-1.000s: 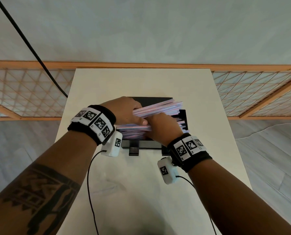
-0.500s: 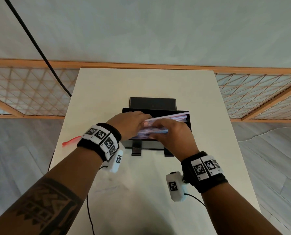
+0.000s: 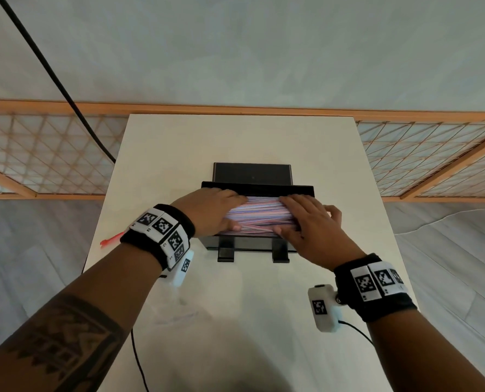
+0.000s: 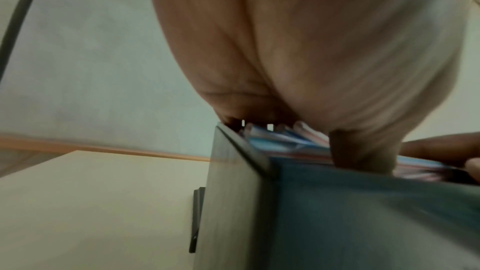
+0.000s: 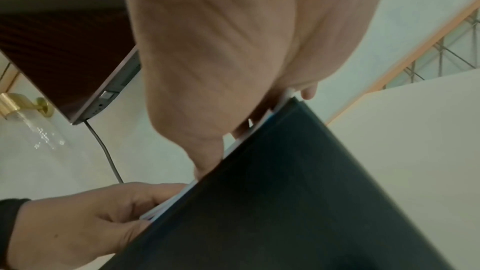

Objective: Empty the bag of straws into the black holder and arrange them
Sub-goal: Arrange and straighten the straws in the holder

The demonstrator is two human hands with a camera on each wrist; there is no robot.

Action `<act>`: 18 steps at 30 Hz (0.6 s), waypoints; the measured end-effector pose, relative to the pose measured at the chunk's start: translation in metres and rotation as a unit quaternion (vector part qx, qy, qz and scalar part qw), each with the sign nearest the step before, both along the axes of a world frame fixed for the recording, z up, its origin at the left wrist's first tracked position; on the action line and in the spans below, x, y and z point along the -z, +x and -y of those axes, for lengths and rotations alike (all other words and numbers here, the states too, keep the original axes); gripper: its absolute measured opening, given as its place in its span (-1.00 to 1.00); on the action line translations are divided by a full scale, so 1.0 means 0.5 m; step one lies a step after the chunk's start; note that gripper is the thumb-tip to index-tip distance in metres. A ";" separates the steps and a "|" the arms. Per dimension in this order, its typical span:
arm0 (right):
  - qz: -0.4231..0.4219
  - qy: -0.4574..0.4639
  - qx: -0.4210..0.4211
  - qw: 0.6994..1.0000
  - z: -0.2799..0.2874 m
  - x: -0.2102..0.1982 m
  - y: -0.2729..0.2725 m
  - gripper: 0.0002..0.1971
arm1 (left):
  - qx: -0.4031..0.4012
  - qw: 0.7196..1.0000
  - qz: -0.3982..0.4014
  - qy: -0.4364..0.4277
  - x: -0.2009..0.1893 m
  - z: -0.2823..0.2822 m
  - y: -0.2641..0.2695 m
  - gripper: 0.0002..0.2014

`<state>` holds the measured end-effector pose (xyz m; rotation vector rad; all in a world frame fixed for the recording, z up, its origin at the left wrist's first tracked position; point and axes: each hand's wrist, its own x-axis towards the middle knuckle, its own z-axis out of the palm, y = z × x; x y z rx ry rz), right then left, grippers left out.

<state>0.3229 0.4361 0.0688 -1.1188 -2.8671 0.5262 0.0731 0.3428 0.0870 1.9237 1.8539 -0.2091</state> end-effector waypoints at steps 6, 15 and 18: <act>0.043 0.001 -0.034 0.999 -0.047 -0.013 -0.028 -0.30 | 0.017 0.997 -0.067 0.035 0.019 0.005 0.008 -0.34; -0.037 -0.105 -0.011 0.994 -0.076 -0.077 -0.013 -0.51 | -0.076 0.990 -0.083 0.083 -0.016 0.049 -0.007 -0.29; 0.038 -0.123 -0.042 0.991 -0.079 -0.095 0.005 -0.36 | -0.086 0.990 -0.092 0.059 -0.017 0.057 -0.005 -0.30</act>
